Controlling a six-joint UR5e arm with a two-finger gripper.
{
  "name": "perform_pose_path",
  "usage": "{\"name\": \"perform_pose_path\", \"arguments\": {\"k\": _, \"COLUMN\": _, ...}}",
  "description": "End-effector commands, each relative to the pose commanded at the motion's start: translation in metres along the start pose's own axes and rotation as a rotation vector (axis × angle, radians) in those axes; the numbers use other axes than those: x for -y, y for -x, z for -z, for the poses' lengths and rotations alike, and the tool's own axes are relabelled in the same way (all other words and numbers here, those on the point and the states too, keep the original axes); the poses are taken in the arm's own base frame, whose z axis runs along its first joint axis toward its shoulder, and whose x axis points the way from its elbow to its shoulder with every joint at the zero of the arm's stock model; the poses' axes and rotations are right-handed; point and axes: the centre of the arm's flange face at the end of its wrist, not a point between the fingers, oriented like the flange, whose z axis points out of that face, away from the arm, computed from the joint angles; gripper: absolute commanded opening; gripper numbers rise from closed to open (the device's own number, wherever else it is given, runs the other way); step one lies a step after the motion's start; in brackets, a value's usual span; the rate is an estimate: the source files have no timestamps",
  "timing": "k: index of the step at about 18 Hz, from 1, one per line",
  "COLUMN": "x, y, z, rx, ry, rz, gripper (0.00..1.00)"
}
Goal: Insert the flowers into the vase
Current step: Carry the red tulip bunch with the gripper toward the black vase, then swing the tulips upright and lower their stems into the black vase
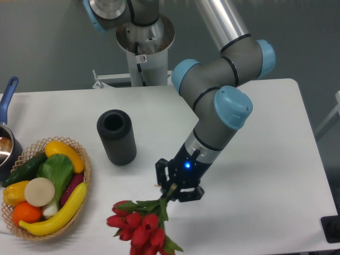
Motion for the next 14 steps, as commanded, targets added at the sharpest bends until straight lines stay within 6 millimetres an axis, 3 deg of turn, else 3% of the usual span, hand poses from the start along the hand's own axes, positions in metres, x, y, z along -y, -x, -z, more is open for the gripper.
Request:
{"name": "perform_pose_path", "arguments": {"k": 7, "x": -0.009, "y": -0.027, "z": 0.003, "rx": -0.040, "ry": -0.135, "rz": -0.046, "gripper": 0.07}}
{"name": "perform_pose_path", "arguments": {"k": 14, "x": -0.012, "y": -0.052, "z": 0.034, "rx": -0.058, "ry": -0.213, "rz": -0.045, "gripper": 0.08}}
